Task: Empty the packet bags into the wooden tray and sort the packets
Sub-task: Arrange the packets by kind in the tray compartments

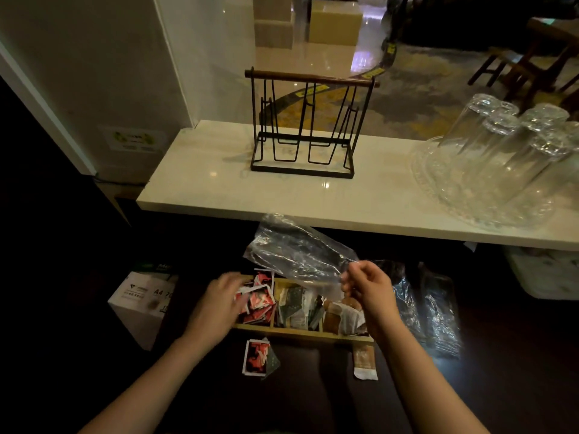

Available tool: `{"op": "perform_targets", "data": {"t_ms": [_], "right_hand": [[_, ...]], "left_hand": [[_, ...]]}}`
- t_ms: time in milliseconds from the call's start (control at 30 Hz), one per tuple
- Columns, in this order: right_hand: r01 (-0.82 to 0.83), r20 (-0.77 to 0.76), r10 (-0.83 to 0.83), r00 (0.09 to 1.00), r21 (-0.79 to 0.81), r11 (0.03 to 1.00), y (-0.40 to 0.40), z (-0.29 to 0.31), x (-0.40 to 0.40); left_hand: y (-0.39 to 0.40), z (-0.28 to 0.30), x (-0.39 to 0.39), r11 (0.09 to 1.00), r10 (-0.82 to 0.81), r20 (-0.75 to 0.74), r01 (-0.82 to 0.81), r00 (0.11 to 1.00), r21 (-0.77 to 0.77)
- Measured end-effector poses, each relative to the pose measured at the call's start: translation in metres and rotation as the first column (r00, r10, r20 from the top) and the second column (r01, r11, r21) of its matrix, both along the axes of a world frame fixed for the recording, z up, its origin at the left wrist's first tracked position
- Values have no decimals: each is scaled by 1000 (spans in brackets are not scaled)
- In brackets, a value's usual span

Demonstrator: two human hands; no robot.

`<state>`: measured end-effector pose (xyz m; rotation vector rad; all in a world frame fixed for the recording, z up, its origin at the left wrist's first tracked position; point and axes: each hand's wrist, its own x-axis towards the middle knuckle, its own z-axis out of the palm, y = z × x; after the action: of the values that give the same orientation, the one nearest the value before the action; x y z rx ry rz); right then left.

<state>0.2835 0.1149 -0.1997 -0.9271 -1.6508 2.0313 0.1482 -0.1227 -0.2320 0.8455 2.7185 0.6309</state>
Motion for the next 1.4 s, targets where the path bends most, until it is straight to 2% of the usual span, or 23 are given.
{"op": "perform_targets", "data": {"t_ms": [67, 133, 300, 367, 467, 667, 833, 867, 933, 1000, 1200, 1300, 1400], "right_hand": [[56, -10, -55, 998, 17, 998, 9, -3, 14], [139, -10, -138, 990, 37, 990, 20, -8, 30], [352, 54, -359, 932, 112, 929, 45, -18, 75], [426, 84, -436, 896, 115, 897, 51, -21, 92], [509, 125, -525, 842, 143, 849, 61, -34, 113], [638, 261, -652, 712, 147, 756, 73, -62, 134], [564, 412, -552, 725, 106, 819, 71, -81, 137], [562, 446, -551, 705, 122, 818, 69, -84, 138], [577, 527, -604, 598, 240, 781, 65, -82, 137], [619, 565, -654, 503, 292, 729, 58, -73, 136], [695, 503, -778, 377, 402, 597, 57, -67, 138], [676, 428, -815, 390, 468, 569, 54, -63, 133], [612, 350, -799, 490, 514, 601, 50, -58, 123]], "left_hand": [[-3, -25, 10, 987, -90, 38, 94, 995, -131], [-4, -41, 14, 976, -124, 46, 130, 991, -175], [9, -56, 12, 971, -111, 75, 125, 991, -204], [12, -64, 9, 967, -128, 22, 129, 992, -221], [15, -74, 9, 958, -169, -25, 158, 985, -241], [19, -80, 11, 960, -148, 25, 150, 989, -237], [19, -76, 8, 946, -206, -26, 192, 978, -262], [20, -73, 7, 943, -215, -31, 199, 976, -265], [23, -68, 4, 937, -225, -54, 201, 973, -285], [26, -61, 0, 921, -238, -99, 192, 966, -339], [47, -62, -25, 928, -306, -92, 276, 947, -251], [52, -65, -35, 913, -334, -8, 322, 942, -250], [48, -68, -32, 913, -349, 9, 342, 937, -221]]}}
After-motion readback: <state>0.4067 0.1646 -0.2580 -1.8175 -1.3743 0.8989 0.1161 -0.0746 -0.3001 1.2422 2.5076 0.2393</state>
